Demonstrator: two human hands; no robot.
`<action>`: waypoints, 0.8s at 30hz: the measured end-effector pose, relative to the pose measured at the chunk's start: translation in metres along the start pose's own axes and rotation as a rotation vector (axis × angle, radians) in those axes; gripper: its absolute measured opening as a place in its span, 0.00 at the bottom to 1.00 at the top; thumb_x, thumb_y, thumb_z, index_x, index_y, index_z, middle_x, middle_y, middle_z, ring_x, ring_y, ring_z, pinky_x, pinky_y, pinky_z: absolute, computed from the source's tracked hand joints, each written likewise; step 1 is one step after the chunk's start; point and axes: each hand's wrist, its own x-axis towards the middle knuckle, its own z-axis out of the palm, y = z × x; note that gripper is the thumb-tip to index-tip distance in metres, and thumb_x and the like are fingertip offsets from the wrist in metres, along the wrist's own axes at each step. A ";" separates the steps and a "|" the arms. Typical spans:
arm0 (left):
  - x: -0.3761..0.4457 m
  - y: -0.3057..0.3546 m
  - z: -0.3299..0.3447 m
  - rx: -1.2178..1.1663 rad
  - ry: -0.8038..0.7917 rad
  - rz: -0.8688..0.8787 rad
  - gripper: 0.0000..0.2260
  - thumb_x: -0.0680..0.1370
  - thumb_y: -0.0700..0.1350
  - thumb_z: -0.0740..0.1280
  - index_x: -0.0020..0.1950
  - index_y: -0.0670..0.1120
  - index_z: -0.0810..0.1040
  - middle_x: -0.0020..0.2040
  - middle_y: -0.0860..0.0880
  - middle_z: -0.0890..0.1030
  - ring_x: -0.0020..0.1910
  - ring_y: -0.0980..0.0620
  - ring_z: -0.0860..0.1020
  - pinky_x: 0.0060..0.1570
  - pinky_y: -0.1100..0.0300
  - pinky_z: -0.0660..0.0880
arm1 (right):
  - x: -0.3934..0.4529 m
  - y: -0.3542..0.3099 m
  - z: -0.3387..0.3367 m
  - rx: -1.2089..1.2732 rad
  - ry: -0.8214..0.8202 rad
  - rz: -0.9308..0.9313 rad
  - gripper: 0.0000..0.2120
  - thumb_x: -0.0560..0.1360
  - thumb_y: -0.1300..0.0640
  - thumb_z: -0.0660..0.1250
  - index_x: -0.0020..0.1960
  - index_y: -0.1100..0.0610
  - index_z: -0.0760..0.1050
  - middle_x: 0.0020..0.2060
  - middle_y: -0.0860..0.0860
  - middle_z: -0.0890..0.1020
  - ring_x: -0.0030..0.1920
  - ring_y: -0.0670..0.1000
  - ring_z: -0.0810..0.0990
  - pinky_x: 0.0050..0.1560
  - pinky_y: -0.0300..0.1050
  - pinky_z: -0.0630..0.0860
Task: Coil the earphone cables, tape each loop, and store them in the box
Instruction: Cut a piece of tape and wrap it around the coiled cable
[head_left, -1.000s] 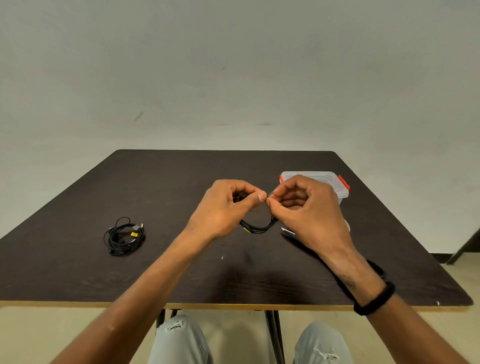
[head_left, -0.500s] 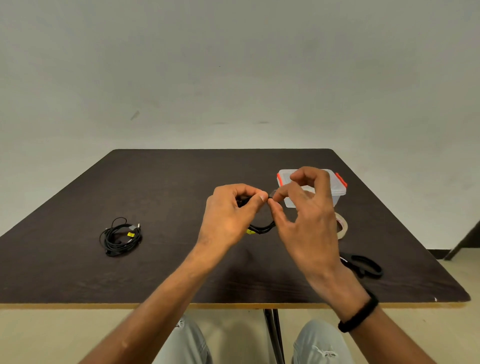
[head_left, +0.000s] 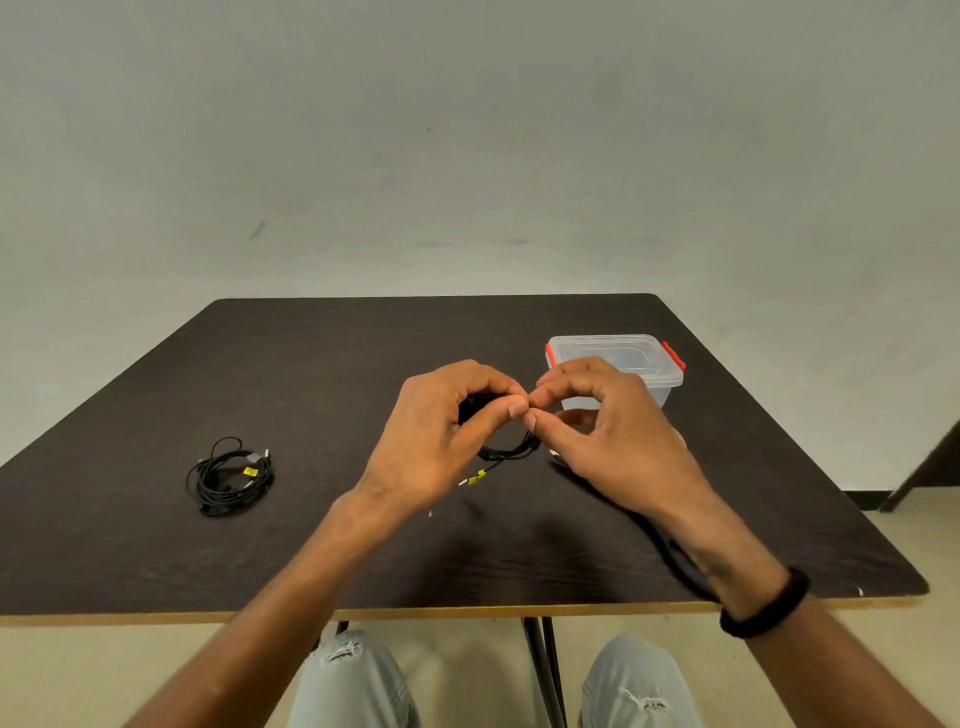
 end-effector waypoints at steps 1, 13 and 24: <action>0.000 -0.001 -0.002 0.011 -0.012 0.028 0.05 0.80 0.48 0.72 0.54 0.50 0.87 0.48 0.57 0.85 0.49 0.56 0.83 0.49 0.61 0.79 | 0.002 -0.002 -0.004 0.035 -0.055 0.037 0.04 0.75 0.51 0.78 0.48 0.49 0.85 0.50 0.43 0.84 0.54 0.41 0.83 0.56 0.43 0.82; -0.006 -0.010 -0.002 -0.144 -0.101 -0.011 0.06 0.79 0.49 0.73 0.53 0.49 0.87 0.48 0.54 0.87 0.51 0.52 0.86 0.53 0.52 0.82 | 0.004 0.004 -0.015 0.569 -0.606 0.282 0.09 0.80 0.57 0.71 0.54 0.64 0.81 0.47 0.60 0.82 0.53 0.54 0.81 0.64 0.59 0.81; -0.011 0.004 0.006 -0.282 -0.111 -0.313 0.05 0.81 0.49 0.71 0.50 0.51 0.86 0.39 0.55 0.86 0.33 0.58 0.76 0.40 0.60 0.73 | -0.017 0.015 0.000 0.626 -0.402 0.364 0.13 0.70 0.59 0.82 0.53 0.56 0.85 0.51 0.54 0.86 0.53 0.54 0.85 0.63 0.64 0.81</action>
